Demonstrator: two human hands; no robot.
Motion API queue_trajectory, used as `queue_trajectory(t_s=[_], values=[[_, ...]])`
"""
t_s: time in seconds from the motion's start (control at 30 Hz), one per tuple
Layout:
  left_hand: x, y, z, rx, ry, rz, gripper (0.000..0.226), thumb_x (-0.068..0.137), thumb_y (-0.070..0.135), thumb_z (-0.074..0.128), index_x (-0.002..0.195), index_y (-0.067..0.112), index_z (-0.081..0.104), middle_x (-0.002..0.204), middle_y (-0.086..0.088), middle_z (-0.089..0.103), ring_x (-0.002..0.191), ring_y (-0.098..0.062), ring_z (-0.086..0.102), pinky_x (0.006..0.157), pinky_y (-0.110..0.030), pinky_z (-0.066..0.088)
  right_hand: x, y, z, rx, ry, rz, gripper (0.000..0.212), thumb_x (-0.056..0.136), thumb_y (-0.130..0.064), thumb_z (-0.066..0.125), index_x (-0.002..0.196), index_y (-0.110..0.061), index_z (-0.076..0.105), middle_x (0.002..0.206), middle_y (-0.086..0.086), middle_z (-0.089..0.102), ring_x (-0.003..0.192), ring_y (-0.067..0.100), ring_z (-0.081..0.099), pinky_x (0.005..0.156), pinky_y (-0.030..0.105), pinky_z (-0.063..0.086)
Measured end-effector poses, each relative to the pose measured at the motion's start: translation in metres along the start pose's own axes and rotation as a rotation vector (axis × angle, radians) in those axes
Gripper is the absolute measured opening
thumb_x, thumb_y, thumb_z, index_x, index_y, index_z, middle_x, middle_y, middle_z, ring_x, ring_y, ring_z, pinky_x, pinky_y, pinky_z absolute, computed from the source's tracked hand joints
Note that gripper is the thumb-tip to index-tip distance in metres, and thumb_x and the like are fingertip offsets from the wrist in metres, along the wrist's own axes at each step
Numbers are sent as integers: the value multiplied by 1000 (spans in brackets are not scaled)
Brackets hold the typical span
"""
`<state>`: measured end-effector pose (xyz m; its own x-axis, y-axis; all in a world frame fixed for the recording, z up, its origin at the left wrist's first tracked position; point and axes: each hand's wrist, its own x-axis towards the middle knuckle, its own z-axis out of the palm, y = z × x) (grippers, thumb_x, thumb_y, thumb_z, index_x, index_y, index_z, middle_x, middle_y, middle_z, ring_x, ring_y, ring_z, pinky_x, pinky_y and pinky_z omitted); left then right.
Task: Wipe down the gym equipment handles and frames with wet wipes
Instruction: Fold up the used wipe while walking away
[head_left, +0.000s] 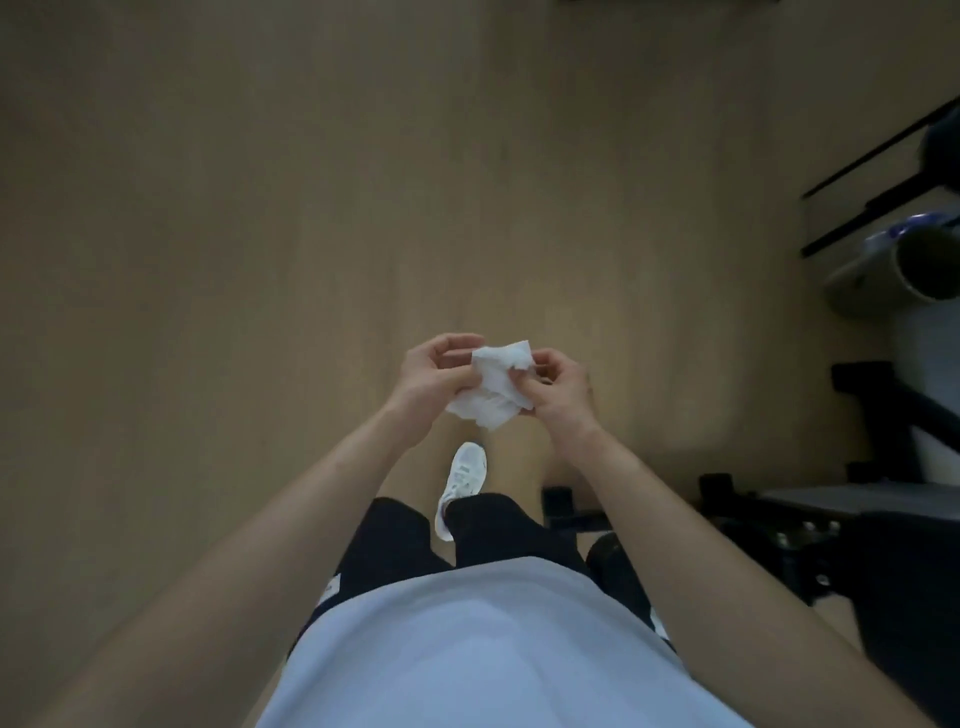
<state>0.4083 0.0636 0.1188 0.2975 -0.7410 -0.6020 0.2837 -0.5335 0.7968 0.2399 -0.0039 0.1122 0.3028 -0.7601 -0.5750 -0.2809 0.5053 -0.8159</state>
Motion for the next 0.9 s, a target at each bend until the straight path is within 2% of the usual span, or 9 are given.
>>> queue_trajectory(t_s=[0.1,0.2,0.33,0.43,0.53,0.63,0.73,0.8,0.9], values=[[52,48,21,-2,-22,-81,29,84,18,80,112,14,72,104,-11,78,91,-25,76,79,-37,61,43,-44,-16,59,65,8,26,91,-15,75,109,0,63,101,15,72,94,32,73,80,54,62],[108,94,44,54,-74,-104,37,78,38,86,107,19,74,98,-4,79,91,-25,77,84,-44,62,86,-84,-32,137,132,30,23,89,-12,76,106,-2,63,106,19,73,97,35,73,81,52,62],[191,156,81,125,-206,-80,25,84,26,82,104,13,74,92,-5,79,89,-23,77,85,-44,62,152,-134,-57,212,197,40,23,86,-15,79,105,-6,69,102,13,75,93,29,75,83,49,62],[254,198,110,196,-300,-62,15,87,21,79,97,10,75,88,-7,79,84,-24,77,80,-44,62,201,-169,-82,301,289,63,30,87,-15,78,112,-3,67,107,16,75,97,32,74,84,48,61],[312,239,143,274,-392,-66,10,88,17,78,93,9,74,81,-5,77,75,-18,74,68,-32,57,241,-201,-109,443,413,103,27,90,-11,74,114,-1,66,103,14,75,90,28,74,70,36,61],[358,281,186,372,-469,-64,11,89,17,77,93,7,74,79,-5,76,72,-14,72,65,-26,56,272,-232,-136,545,523,125,19,92,-8,71,111,-5,66,97,8,75,83,20,74,62,26,57],[397,315,239,453,-552,-40,10,90,14,76,92,5,73,76,-4,74,65,-11,69,61,-23,55,300,-253,-174,635,671,135,22,93,-4,69,113,-5,62,105,10,71,85,19,73,64,27,59],[423,331,278,497,-587,-39,7,90,13,75,88,6,73,75,-6,75,65,-13,70,60,-25,55,319,-261,-208,700,787,138,26,92,-4,70,116,-8,60,113,11,69,92,24,73,67,34,61],[461,350,347,554,-633,-60,6,89,13,75,85,9,74,82,-8,78,76,-22,75,70,-34,61,348,-272,-265,766,885,131,31,92,-4,69,121,-9,63,112,13,72,95,29,75,70,42,63]])
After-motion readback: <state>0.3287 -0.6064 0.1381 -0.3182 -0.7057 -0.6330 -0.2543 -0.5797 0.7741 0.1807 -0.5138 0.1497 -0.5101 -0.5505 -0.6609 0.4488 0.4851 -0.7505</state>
